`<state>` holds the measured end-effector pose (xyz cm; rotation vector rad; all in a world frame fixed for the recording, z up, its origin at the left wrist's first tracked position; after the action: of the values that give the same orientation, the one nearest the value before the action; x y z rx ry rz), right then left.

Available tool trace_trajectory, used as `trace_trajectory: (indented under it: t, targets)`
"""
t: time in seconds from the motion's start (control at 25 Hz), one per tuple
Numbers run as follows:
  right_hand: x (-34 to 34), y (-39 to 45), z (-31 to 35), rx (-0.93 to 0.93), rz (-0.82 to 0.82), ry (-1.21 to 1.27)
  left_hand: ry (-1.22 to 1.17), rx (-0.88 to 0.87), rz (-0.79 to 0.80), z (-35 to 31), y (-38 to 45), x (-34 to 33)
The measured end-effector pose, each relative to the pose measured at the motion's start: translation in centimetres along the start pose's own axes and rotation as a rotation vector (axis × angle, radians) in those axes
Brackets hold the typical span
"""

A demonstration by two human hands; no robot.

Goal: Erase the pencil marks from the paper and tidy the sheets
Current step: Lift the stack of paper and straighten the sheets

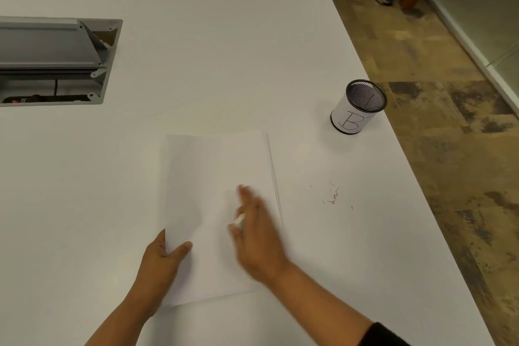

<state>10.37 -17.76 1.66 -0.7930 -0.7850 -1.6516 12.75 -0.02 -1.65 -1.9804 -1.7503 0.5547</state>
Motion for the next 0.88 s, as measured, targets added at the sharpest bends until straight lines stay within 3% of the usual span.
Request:
trace_trajectory:
  t: [0.08, 0.16, 0.4, 0.48, 0.64, 0.8, 0.88]
  targets:
    - [-3.8, 0.2, 5.7, 0.179, 0.167, 0.046, 0.000, 0.010, 0.008, -0.3, 0.1, -0.1]
    - [-5.6, 1.0, 7.0, 0.196, 0.282, 0.087, -0.019, 0.021, 0.016, -0.3, 0.1, -0.2]
    - [3.4, 2.9, -9.6, -0.407, -0.248, -0.062, -0.030, 0.046, 0.003, 0.5, 0.5, 0.3]
    - [6.2, 1.9, -12.1, -0.454, -0.312, -0.077, -0.041, 0.057, 0.005, 0.6, 0.6, 0.3]
    - [7.4, 0.1, -10.9, -0.408, -0.355, -0.048, -0.053, 0.082, -0.010, 0.9, 0.8, 0.6]
    - [3.1, -1.2, -5.1, -0.099, -0.074, -0.063, -0.051, 0.083, -0.012, 0.8, 0.8, 0.1]
    - [3.3, -1.2, -5.2, -0.152, -0.082, -0.025, -0.048, 0.087, -0.006, 0.9, 0.6, -0.2]
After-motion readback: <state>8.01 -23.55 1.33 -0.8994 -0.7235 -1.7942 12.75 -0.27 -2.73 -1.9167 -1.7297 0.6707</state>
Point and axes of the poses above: each hand's wrist, its own y-axis towards the middle knuckle, its own x-axis out of the back of the hand, z = x × y, the point moved 8 cm from there along y, towards the middle knuckle, and after that the axes turned 15 degrees about -y, right-handed, at the moved point
